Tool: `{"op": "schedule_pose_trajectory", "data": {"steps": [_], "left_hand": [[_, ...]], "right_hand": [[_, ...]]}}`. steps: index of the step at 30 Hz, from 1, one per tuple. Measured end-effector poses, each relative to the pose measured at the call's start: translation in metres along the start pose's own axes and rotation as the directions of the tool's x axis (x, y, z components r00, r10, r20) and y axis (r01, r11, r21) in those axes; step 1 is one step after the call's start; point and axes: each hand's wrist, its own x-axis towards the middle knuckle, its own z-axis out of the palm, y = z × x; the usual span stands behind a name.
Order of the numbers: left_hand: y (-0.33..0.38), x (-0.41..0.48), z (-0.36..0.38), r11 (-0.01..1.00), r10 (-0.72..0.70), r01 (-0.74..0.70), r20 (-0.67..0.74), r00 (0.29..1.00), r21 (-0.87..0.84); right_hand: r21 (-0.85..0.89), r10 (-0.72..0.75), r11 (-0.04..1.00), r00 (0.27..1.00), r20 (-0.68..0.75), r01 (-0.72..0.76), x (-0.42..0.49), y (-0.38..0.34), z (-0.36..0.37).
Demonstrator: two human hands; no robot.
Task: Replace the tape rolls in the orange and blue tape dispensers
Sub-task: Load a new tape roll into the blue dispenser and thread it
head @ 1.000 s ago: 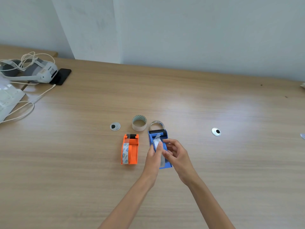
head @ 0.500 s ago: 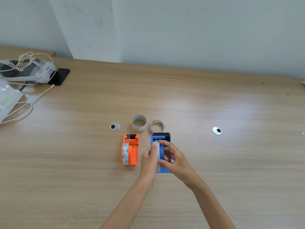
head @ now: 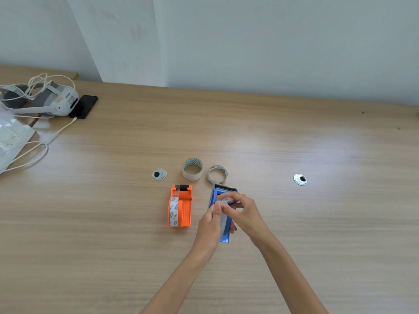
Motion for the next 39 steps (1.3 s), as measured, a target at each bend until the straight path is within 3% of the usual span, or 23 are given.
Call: {"op": "schedule_pose_trajectory", "data": {"steps": [3, 6, 15, 23, 29, 39], "left_hand": [[-0.005, -0.001, 0.001, 1.0, 0.021, -0.021, 0.01, 1.0, -0.005], [-0.006, -0.003, 0.002, 1.0, 0.014, -0.014, 0.003, 1.0, 0.005], [-0.009, -0.004, 0.005, 1.0, -0.021, 0.021, 0.028, 0.999, -0.022], [-0.014, 0.001, 0.002, 1.0, 0.007, -0.006, -0.073, 0.997, 0.01], [-0.009, 0.004, 0.005, 0.999, -0.009, 0.008, -0.012, 1.0, -0.049], [-0.007, 0.021, 0.005, 0.998, -0.005, -0.006, -0.16, 0.987, -0.068]], "right_hand": [[-0.176, -0.089, 0.981, 0.996, -0.032, 0.082, 0.003, -0.004, -0.003], [-0.217, -0.124, 0.969, 0.992, -0.027, 0.115, 0.007, -0.008, -0.004], [-0.144, -0.128, 0.983, 0.985, -0.117, 0.111, 0.017, -0.011, -0.002], [-0.075, -0.104, 0.992, 0.991, -0.084, 0.098, 0.019, -0.013, 0.0], [0.001, -0.082, 0.997, 0.99, -0.115, 0.083, 0.033, -0.022, -0.004], [-0.09, -0.104, 0.991, 0.99, -0.099, 0.095, 0.038, -0.025, 0.009]]}}
